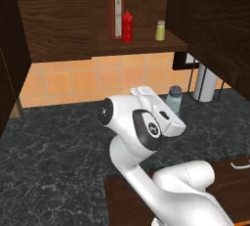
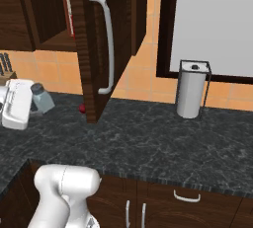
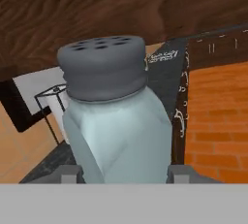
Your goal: Put the shaker and condiment bottle from the counter next to their counterparts in the cabinet.
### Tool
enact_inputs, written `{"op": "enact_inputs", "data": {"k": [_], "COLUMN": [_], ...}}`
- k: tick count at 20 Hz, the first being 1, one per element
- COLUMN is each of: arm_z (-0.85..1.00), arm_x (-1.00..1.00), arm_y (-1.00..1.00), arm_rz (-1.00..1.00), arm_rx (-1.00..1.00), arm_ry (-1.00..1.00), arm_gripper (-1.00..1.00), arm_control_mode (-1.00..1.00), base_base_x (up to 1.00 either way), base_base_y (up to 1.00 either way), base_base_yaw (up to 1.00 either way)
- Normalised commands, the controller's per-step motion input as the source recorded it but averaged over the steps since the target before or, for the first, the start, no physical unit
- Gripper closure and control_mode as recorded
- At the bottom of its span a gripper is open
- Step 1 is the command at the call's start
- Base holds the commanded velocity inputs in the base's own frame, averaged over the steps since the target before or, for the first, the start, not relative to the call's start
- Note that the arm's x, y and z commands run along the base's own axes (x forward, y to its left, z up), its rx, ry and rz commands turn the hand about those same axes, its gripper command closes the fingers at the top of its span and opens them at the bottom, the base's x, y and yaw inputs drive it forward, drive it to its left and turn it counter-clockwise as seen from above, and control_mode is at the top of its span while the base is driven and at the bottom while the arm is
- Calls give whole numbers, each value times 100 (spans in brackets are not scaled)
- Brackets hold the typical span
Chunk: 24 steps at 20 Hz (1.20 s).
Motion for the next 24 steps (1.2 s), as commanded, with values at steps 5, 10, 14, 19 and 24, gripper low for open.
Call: {"op": "enact_inputs", "data": {"k": [5, 10, 14, 19, 24], "arm_z": [15, 47, 73, 75, 41], "arm_x": [-21, 5, -19, -4, 44], "arm_y": [22, 0, -7, -15, -38], "arm_rz": [9, 18, 14, 3, 0], "arm_rx": [-9, -2, 0, 3, 1], "arm_ry": [3, 1, 0, 6, 10], "arm_gripper": [100, 100, 100, 100, 100], "arm_control_mode": [-100, -100, -100, -100, -100], "base_base_x": [0, 0, 0, 0, 0], "base_base_y": [0, 0, 0, 0, 0], "base_base_yaw": [0, 0, 0, 0, 0]}}
